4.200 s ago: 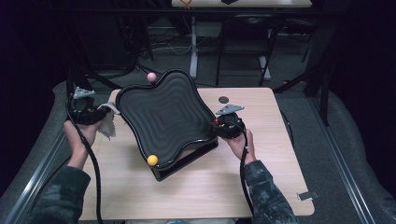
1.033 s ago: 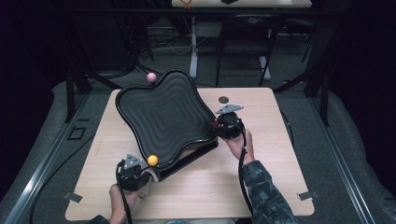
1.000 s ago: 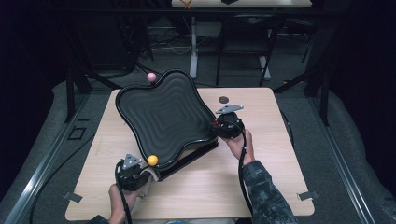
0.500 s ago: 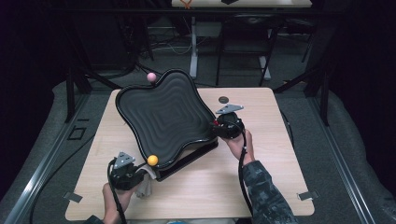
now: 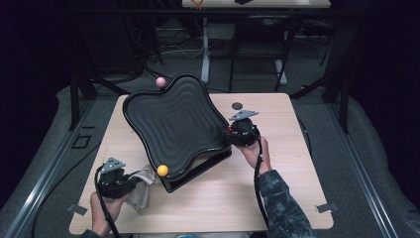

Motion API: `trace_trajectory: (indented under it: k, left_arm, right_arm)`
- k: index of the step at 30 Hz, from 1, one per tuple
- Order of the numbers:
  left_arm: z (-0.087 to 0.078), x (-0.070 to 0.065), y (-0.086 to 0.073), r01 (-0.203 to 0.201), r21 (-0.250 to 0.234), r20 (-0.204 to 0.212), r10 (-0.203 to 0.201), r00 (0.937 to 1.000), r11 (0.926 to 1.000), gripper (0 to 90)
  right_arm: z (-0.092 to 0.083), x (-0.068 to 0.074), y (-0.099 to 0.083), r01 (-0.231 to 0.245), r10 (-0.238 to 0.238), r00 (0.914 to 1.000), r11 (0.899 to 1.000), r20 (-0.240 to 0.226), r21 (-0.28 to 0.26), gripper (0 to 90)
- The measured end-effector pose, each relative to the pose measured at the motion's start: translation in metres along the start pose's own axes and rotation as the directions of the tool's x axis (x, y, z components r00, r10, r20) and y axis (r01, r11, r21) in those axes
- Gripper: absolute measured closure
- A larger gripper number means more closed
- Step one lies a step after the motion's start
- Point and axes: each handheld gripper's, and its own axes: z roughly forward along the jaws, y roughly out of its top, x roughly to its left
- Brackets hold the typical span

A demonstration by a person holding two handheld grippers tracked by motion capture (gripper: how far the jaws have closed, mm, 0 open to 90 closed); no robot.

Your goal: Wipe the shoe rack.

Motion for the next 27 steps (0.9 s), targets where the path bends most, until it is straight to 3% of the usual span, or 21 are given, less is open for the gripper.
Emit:
trace_trajectory:
  k: [10,19,27]
  left_arm:
    - [-0.003,0.012,0.004,-0.025,0.044,-0.024,0.026,0.9994,0.9987,81.7]
    - [-0.007,0.023,0.004,0.006,0.019,-0.037,-0.005,0.9993,0.9998,81.3]
    - [-0.006,0.023,0.005,-0.007,0.018,-0.045,0.008,0.999,0.9998,81.3]
  right_arm:
    - [0.001,-0.01,-0.001,-0.002,0.002,1.0,1.0,-0.002,0.0,59.5]
    - [0.002,-0.019,-0.002,-0.02,0.02,0.9997,1.0,0.012,-0.001,59.3]
    - [0.003,-0.024,-0.003,-0.029,0.029,0.9986,1.0,0.044,-0.004,59.2]
